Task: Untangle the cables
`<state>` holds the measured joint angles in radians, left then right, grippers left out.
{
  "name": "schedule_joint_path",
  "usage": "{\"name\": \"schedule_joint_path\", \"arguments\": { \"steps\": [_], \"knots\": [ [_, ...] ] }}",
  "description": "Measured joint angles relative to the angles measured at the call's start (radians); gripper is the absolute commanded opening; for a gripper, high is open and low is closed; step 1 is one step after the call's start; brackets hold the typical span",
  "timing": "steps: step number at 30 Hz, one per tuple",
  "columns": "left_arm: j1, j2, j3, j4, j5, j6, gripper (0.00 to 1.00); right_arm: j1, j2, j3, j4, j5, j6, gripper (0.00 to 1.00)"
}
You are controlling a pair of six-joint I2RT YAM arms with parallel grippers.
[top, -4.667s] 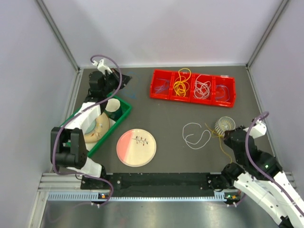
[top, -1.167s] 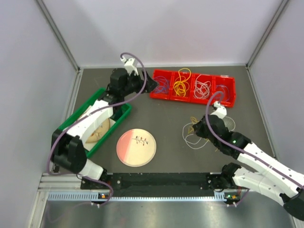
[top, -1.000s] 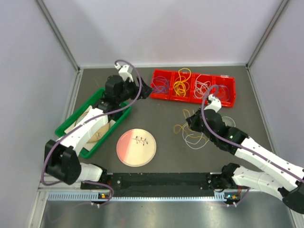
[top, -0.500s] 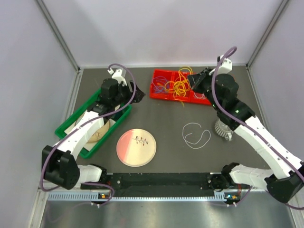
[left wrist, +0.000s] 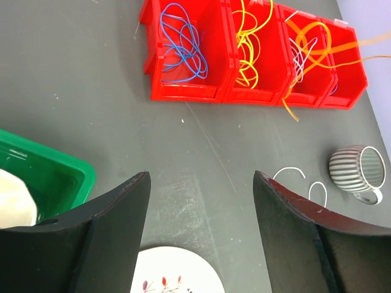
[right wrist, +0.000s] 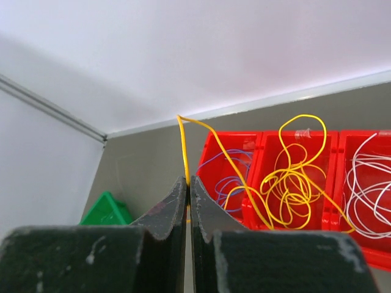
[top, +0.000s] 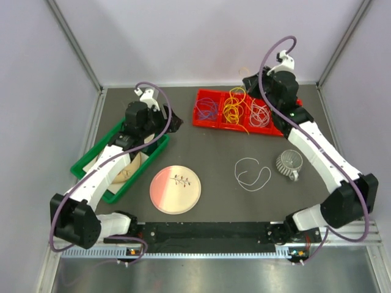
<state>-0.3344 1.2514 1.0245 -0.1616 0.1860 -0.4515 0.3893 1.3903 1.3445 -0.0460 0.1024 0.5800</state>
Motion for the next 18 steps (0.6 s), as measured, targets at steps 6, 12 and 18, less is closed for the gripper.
{"name": "schedule_joint_path", "arguments": {
  "steps": [6,12,18],
  "knots": [
    [0.004,-0.031,0.000,-0.037,0.000,0.014,0.73,-0.021,0.101,0.006,0.039,-0.011,0.000,0.00],
    [0.009,-0.058,0.000,-0.045,0.001,0.020,0.72,-0.050,0.166,0.016,0.061,-0.011,0.007,0.00],
    [0.013,-0.060,0.000,-0.050,0.008,0.021,0.72,-0.065,0.221,0.093,0.062,-0.014,0.011,0.00]
  ]
}}
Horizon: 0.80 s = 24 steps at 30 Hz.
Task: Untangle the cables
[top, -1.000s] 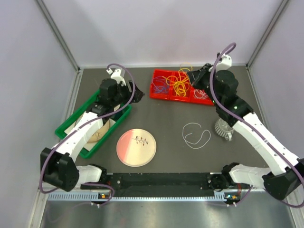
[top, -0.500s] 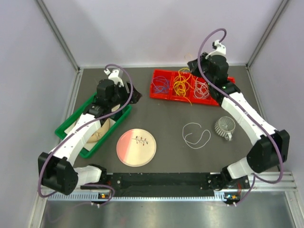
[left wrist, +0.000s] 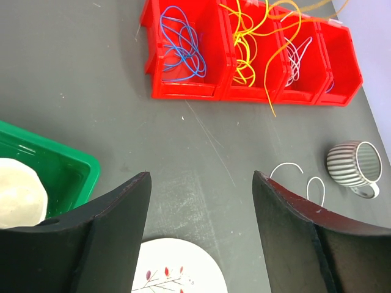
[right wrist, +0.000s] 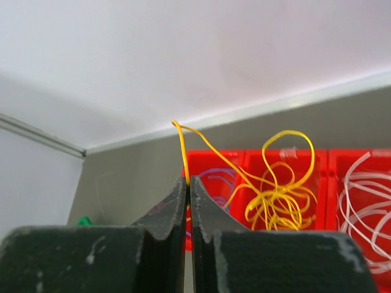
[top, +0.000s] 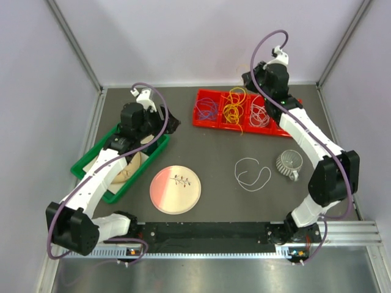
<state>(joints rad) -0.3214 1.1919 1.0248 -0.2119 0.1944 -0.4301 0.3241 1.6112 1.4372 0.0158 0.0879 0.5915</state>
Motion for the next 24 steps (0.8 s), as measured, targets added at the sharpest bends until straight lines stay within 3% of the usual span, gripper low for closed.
{"name": "schedule_joint_path", "arguments": {
  "steps": [7,24],
  "knots": [
    [0.002,0.004,0.001,-0.003,0.026,-0.001,0.72,0.000,0.083,0.102,0.023,0.021,0.002,0.00],
    [0.007,0.004,0.001,-0.026,0.034,-0.001,0.72,0.000,0.314,0.057,0.006,0.061,0.014,0.00]
  ]
}}
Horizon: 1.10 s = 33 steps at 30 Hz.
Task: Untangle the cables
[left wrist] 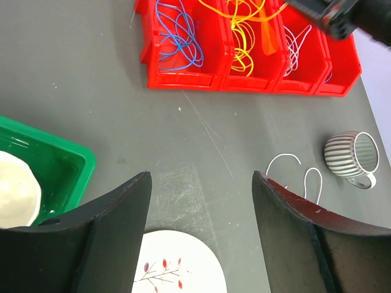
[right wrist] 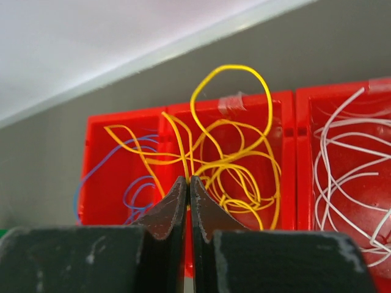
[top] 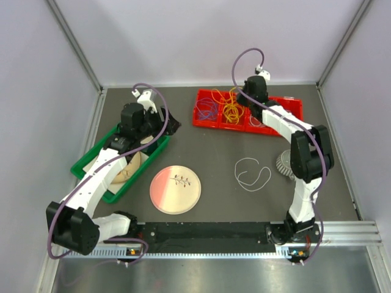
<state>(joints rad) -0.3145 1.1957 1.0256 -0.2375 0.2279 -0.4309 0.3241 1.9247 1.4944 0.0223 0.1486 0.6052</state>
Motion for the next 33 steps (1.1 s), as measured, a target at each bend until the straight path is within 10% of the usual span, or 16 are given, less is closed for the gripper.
{"name": "schedule_joint_path", "arguments": {
  "steps": [13,18,33],
  "knots": [
    [0.001,0.000,0.000,0.000,0.018,0.000,0.71,0.000,0.107,-0.020,-0.032,-0.014,0.023,0.00],
    [0.001,0.000,0.000,0.000,0.019,0.000,0.70,0.000,0.126,-0.020,-0.086,-0.015,0.026,0.24],
    [0.002,0.014,0.000,0.002,0.044,-0.001,0.70,0.025,0.024,0.000,-0.074,0.017,-0.059,0.56]
  ]
}}
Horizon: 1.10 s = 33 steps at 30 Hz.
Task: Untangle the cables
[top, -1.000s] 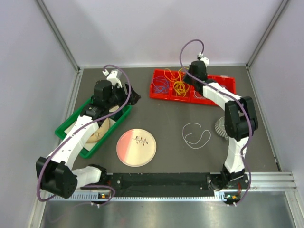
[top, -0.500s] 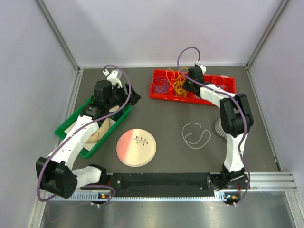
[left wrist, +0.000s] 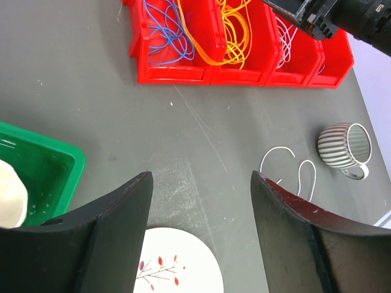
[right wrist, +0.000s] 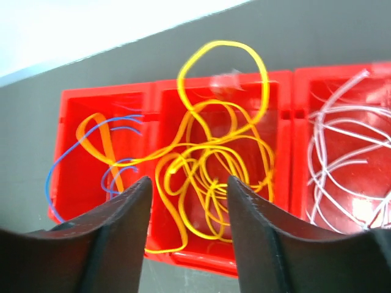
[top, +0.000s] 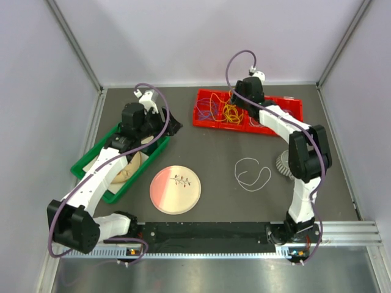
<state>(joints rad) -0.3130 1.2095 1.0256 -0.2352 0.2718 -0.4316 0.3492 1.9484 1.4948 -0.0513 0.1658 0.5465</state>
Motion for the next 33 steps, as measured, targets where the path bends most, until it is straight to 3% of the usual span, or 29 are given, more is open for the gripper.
{"name": "schedule_joint_path", "arguments": {
  "steps": [8,13,16,19,22,23,24,29,33],
  "knots": [
    [0.000,0.000,0.000,0.002,0.000,0.000,0.70,0.085,0.040,0.129,-0.031,0.018,-0.126,0.68],
    [0.000,0.000,0.000,0.000,0.000,0.001,0.70,0.126,0.147,0.302,-0.095,0.033,-0.226,0.66],
    [0.000,0.000,0.001,-0.003,0.000,0.003,0.70,0.138,0.213,0.381,-0.138,0.051,-0.268,0.60],
    [0.001,0.000,0.001,-0.005,-0.001,0.007,0.70,0.141,0.253,0.407,-0.172,0.067,-0.288,0.48],
    [0.001,0.000,0.001,-0.005,-0.001,0.009,0.70,0.141,0.272,0.411,-0.204,0.085,-0.303,0.23],
    [0.002,0.000,0.001,-0.005,-0.001,0.010,0.70,0.141,0.273,0.411,-0.214,0.092,-0.307,0.05],
    [0.002,0.000,0.001,-0.005,-0.002,0.011,0.70,0.140,0.273,0.411,-0.224,0.103,-0.307,0.00],
    [0.003,0.000,0.001,-0.005,-0.003,0.012,0.70,0.139,0.269,0.402,-0.218,0.167,-0.306,0.00],
    [0.003,0.000,0.001,-0.005,-0.003,0.012,0.70,0.124,0.185,0.269,-0.185,0.202,-0.282,0.00]
  ]
}}
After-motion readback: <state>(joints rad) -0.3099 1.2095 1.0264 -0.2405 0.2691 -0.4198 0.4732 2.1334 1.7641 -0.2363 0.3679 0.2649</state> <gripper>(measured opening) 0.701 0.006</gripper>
